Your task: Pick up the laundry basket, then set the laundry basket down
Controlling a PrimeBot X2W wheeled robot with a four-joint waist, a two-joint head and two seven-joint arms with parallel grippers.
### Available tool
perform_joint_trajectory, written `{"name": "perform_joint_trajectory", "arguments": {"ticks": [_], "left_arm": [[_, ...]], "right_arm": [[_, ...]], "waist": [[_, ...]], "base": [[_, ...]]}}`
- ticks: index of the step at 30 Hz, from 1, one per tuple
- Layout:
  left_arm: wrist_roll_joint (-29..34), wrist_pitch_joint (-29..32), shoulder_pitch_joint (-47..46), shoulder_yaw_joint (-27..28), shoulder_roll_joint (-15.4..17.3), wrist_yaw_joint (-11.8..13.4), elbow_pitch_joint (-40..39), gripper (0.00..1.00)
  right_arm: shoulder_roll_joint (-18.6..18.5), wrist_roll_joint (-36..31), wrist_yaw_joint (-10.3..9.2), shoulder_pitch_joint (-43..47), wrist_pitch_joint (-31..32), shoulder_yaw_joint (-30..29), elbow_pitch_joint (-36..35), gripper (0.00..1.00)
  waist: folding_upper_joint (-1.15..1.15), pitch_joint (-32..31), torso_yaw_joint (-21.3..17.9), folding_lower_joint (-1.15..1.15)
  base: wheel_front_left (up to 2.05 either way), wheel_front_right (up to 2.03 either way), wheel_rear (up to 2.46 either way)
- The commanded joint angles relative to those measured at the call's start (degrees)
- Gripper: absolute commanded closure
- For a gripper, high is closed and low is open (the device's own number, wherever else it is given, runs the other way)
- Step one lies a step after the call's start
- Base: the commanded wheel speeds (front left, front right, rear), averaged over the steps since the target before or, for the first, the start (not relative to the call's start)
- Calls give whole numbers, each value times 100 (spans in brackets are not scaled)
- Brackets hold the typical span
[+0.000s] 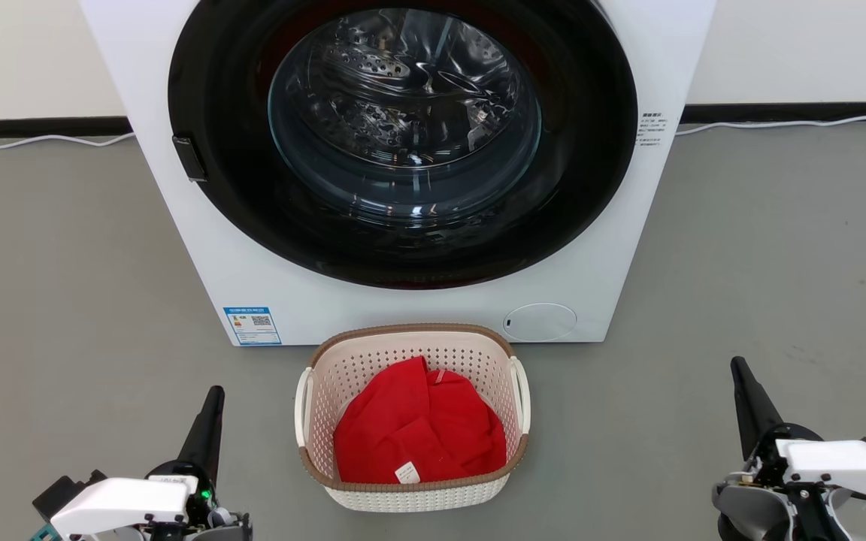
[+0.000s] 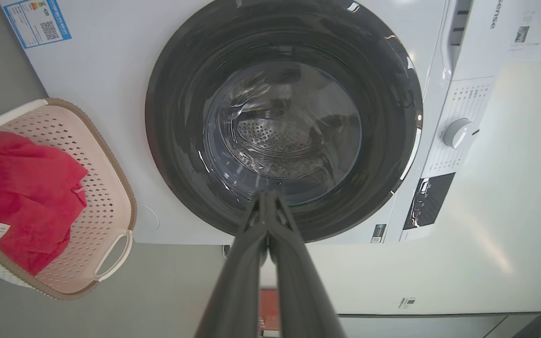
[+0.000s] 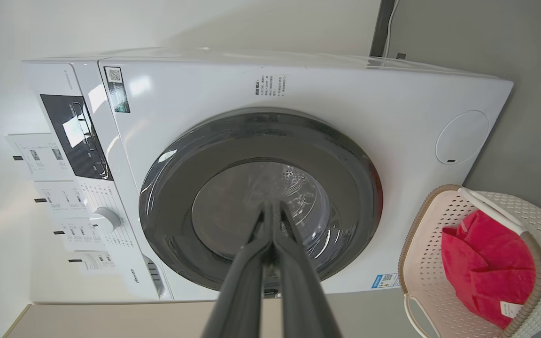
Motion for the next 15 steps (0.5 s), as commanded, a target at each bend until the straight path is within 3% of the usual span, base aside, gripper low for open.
{"name": "perform_joint_trajectory", "arguments": {"ticks": [1, 7, 15], "left_arm": [[-188, 63, -285, 200, 73, -75, -173, 100], [-540, 163, -291, 263, 76, -116, -187, 100], [-540, 163, -291, 263, 76, -116, -187, 100]], "right_arm": [[-11, 187, 40, -52, 79, 69, -220, 100], [8, 521, 42, -33, 179, -4, -261, 100], [9, 520, 42, -33, 180, -5, -260, 100]], "waist": [[0, -3, 0, 0], [0, -14, -2, 0], [0, -14, -2, 0]], "base": [[0, 0, 0], [0, 0, 0], [0, 0, 0]]}}
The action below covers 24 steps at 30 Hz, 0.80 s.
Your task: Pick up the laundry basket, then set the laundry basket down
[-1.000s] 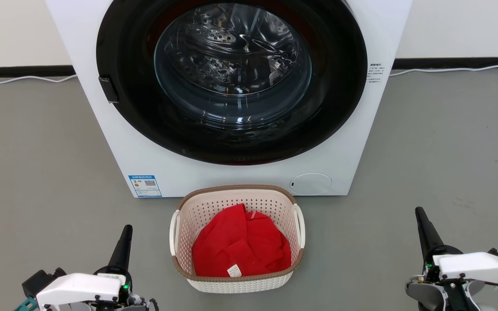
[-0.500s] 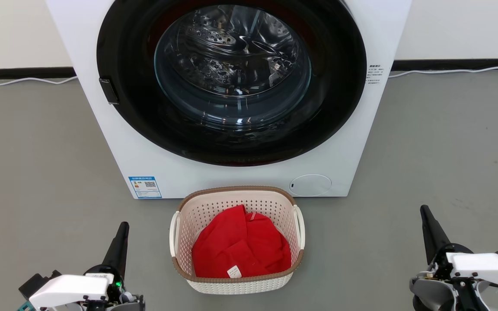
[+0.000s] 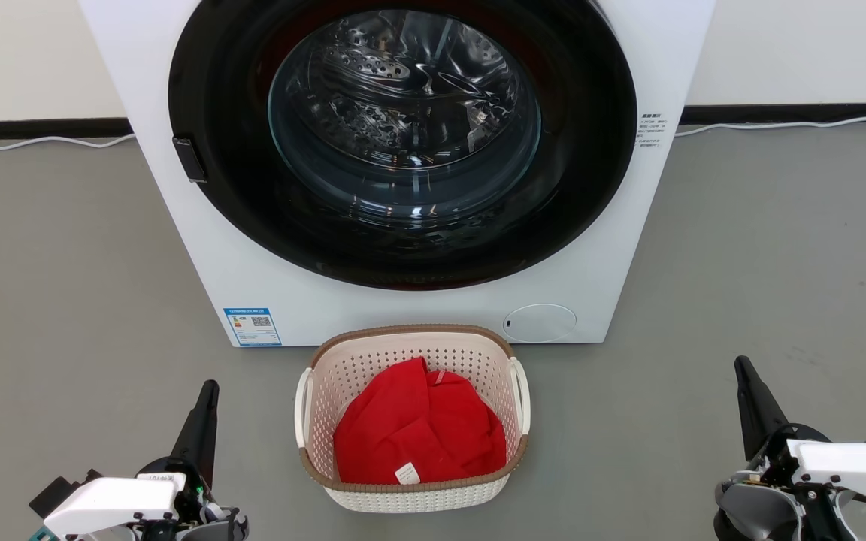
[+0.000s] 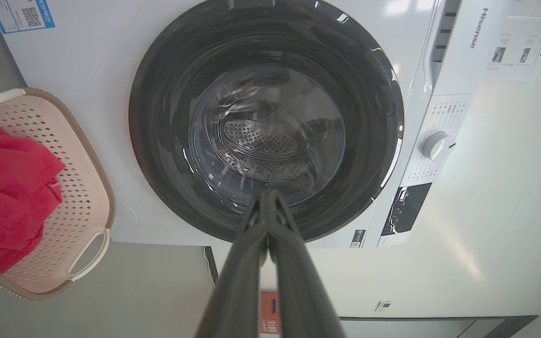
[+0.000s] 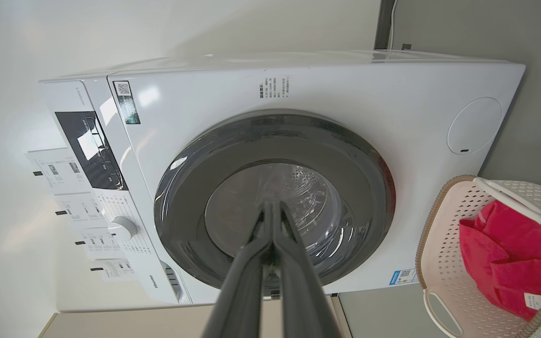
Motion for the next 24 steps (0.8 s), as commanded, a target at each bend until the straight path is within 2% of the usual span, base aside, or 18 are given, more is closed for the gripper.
{"name": "perform_joint_trajectory", "arguments": {"ticks": [1, 24], "left_arm": [[-32, 37, -265, 178, 74, -42, -164, 100], [-33, 37, -265, 178, 74, -42, -165, 100]], "right_arm": [[-12, 35, 42, -67, 61, 106, -182, 100], [-11, 33, 42, -67, 63, 104, -182, 100]], "waist": [[0, 0, 0, 0], [0, 0, 0, 0]], "base": [[0, 0, 0], [0, 0, 0]]}}
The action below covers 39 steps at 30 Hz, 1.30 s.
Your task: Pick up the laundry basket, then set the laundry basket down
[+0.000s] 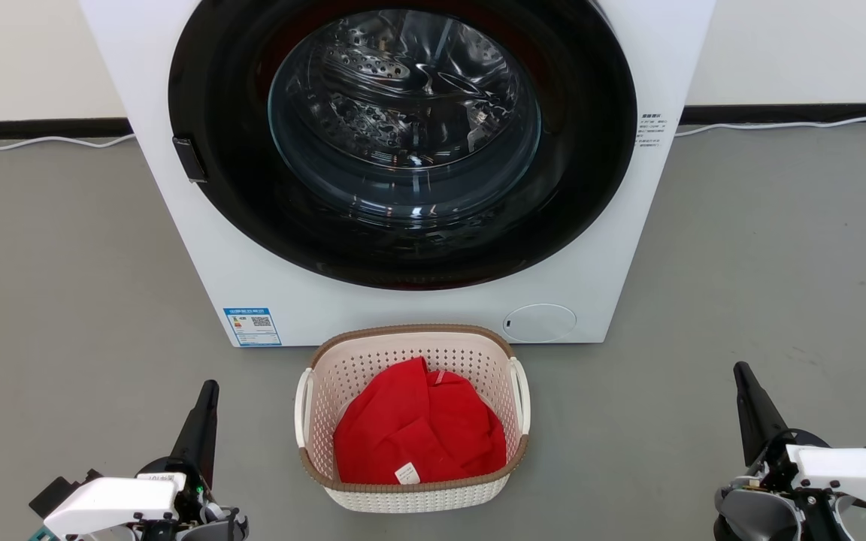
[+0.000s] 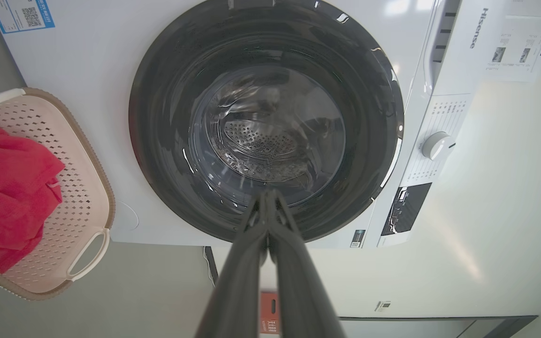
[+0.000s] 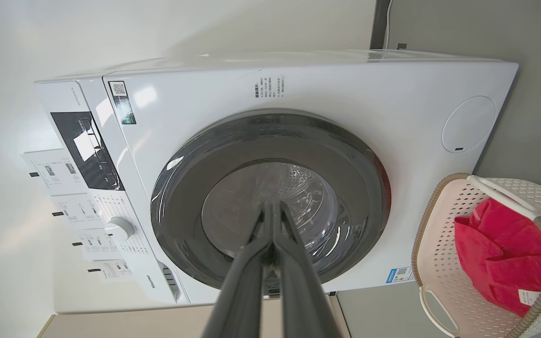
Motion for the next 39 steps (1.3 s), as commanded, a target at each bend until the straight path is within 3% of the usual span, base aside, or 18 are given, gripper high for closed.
{"name": "perform_joint_trajectory", "arguments": {"ticks": [1, 39], "left_arm": [[-33, 37, -261, 178, 74, -42, -164, 100], [-33, 37, -261, 177, 74, -42, -164, 100]], "right_arm": [[-20, 33, 42, -130, 52, 106, -180, 100], [-18, 32, 42, -130, 53, 104, -180, 100]], "waist": [[0, 0, 0, 0], [0, 0, 0, 0]], "base": [[0, 0, 0], [0, 0, 0]]}}
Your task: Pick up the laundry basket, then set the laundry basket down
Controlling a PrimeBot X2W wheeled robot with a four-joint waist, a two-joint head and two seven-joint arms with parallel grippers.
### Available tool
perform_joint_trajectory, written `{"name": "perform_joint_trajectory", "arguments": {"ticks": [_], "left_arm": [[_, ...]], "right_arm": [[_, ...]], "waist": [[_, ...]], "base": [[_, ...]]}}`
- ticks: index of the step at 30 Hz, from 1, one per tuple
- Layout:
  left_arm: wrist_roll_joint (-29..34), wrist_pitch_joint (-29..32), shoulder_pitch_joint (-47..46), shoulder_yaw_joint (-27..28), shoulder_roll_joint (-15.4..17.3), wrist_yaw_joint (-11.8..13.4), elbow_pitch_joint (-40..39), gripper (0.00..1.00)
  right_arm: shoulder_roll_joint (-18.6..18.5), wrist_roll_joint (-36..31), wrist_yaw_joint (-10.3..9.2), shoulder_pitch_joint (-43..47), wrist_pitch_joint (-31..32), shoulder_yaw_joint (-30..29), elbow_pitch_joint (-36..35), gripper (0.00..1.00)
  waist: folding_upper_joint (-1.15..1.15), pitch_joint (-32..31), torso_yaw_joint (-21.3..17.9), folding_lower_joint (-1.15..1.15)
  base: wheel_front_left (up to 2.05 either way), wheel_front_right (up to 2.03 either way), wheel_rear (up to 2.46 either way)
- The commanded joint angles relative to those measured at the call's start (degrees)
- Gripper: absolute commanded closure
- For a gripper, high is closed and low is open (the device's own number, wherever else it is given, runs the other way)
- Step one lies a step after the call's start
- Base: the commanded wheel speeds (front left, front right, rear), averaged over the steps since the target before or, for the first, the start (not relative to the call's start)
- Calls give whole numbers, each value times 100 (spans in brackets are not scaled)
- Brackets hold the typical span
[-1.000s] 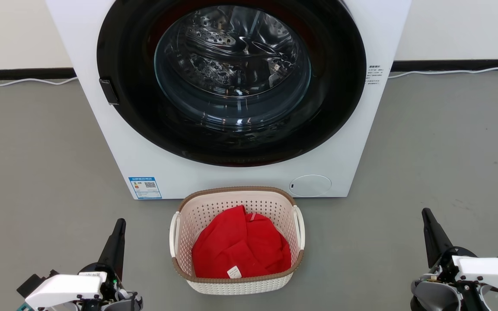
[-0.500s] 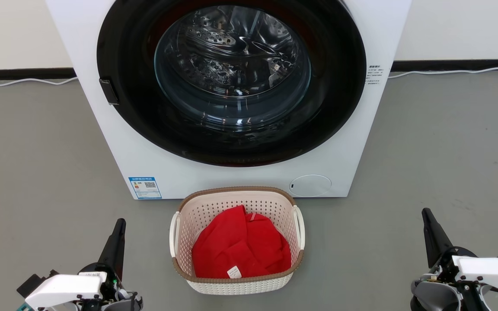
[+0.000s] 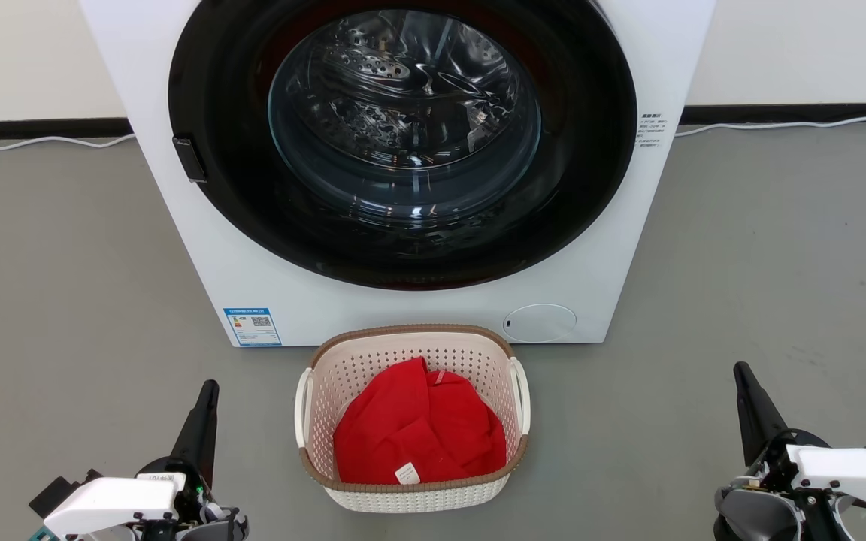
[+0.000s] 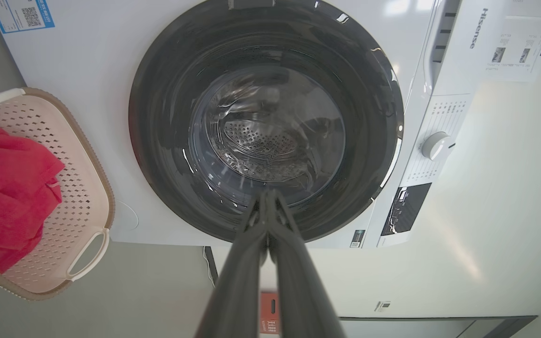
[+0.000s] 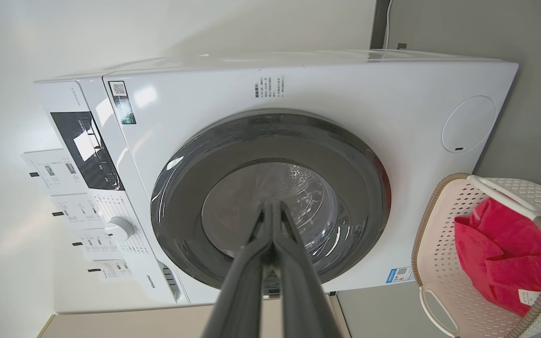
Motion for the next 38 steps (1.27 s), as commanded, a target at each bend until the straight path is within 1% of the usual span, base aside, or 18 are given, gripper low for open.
{"name": "perform_joint_trajectory", "arguments": {"ticks": [1, 38], "left_arm": [[-29, 37, -261, 177, 74, -42, -164, 100], [-29, 37, -261, 177, 74, -42, -165, 100]], "right_arm": [[-19, 32, 42, -130, 50, 106, -180, 100], [-19, 31, 42, -130, 51, 105, -180, 100]], "waist": [[0, 0, 0, 0], [0, 0, 0, 0]], "base": [[0, 0, 0], [0, 0, 0]]}}
